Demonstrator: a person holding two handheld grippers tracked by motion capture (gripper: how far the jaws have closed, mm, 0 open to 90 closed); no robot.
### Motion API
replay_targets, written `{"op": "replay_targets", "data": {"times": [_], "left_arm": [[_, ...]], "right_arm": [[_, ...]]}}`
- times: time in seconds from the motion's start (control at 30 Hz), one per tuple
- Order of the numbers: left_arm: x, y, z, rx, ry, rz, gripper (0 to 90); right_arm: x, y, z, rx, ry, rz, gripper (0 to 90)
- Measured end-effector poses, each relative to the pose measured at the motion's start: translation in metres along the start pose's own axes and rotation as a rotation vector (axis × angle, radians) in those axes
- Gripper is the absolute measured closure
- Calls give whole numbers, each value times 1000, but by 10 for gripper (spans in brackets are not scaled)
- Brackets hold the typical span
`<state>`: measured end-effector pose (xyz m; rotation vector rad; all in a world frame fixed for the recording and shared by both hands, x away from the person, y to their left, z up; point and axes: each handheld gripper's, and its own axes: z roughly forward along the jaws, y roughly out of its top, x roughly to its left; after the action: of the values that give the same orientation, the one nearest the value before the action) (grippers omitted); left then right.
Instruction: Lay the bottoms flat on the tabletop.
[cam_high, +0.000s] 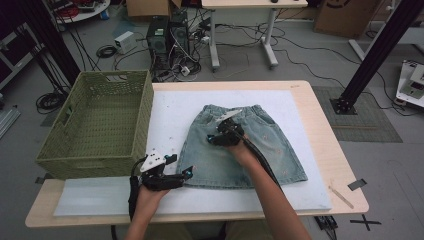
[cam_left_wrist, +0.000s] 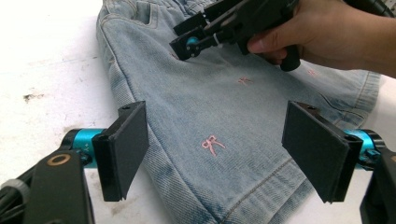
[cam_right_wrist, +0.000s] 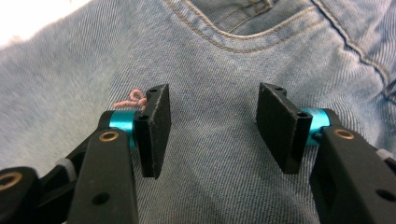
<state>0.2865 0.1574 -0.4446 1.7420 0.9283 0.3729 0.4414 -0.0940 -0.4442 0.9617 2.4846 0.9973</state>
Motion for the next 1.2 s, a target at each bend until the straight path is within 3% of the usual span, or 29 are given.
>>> {"op": "replay_targets", "data": {"times": [0.07,0.2,0.37,0.5,0.6,0.67,0.73,0.77,0.83,0.97,1.07,1.2], "left_arm": [[1,0,0,1,1,0,230],[1,0,-1,1,1,-2,230],[1,0,-2,-1,2,0,230],[-1,0,0,-1,3,-1,230],[-1,0,0,5,3,-1,230],[0,1,0,5,3,-1,230],[0,1,0,4,3,-1,230],[-1,1,1,3,4,-2,230],[-2,1,0,2,2,-1,230],[-4,0,0,-1,3,-5,230],[-5,0,0,-2,3,-4,230],[-8,-1,-2,-5,10,-9,230]], "right_arm": [[1,1,-3,-4,13,-10,403],[-7,-1,-22,-75,38,48,391],[-16,-11,-32,-37,5,76,365],[-13,-21,-23,21,3,36,363],[-9,-22,-23,15,-2,16,338],[-10,-22,-32,-12,14,26,365],[-12,-23,-45,-60,35,34,473],[-12,-25,-50,-75,29,32,480],[-14,-29,-53,-55,27,35,505],[-13,-38,-41,13,26,27,484],[-8,-40,-41,8,-3,-13,444],[-14,-45,-64,-58,3,45,428]]}}
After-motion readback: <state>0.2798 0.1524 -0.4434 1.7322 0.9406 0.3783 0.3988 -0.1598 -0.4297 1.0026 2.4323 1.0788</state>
